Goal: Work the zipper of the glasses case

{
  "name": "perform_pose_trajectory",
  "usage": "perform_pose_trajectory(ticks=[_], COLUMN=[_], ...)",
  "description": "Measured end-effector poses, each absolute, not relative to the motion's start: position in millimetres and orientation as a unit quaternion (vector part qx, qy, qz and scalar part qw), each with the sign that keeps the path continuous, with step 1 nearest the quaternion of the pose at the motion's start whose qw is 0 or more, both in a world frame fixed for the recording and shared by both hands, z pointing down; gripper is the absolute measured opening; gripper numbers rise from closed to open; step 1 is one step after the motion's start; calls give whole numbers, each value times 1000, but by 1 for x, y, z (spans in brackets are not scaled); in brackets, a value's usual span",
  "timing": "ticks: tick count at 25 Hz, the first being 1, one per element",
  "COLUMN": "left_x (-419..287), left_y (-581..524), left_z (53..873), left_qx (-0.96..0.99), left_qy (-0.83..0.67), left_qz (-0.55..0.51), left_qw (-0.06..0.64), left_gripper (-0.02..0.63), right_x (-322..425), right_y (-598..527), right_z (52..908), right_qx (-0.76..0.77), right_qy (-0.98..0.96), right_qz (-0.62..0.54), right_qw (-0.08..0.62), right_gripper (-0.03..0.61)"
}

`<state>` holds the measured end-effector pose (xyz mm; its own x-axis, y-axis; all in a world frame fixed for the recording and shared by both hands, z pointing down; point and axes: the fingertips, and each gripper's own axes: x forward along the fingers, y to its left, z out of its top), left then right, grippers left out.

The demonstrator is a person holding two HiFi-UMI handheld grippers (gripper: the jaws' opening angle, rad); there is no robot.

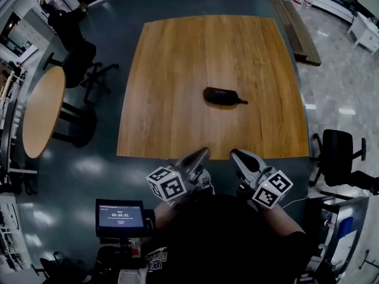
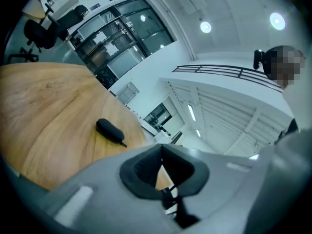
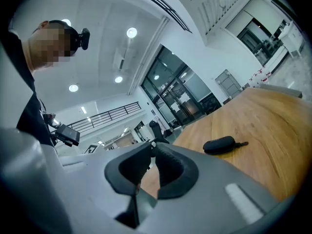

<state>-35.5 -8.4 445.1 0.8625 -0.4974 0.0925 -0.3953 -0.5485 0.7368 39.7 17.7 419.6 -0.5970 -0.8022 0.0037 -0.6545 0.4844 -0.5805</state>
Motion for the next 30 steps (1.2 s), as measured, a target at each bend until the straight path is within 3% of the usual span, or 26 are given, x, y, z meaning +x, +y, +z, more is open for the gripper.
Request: perform_pose_trajectory(ticks=[18, 23, 30], left_x=[-80, -87, -80], left_y=[-109, -125, -128], left_z=[451, 460, 457], left_qx=[863, 852, 855], left_qy=[-247, -275, -300], left_qz=[-94, -101, -83], left_qw=[430, 434, 414], left_gripper=[2, 2, 2], right_x=[17, 48, 103], right_y=[-96, -141, -201], right_z=[423, 470, 580], right_qx=[-465, -474, -448], right_qy=[835, 843, 847], right_qz=[-274, -253, -209], right_qw=[110, 16, -197], right_gripper=[43, 60, 146])
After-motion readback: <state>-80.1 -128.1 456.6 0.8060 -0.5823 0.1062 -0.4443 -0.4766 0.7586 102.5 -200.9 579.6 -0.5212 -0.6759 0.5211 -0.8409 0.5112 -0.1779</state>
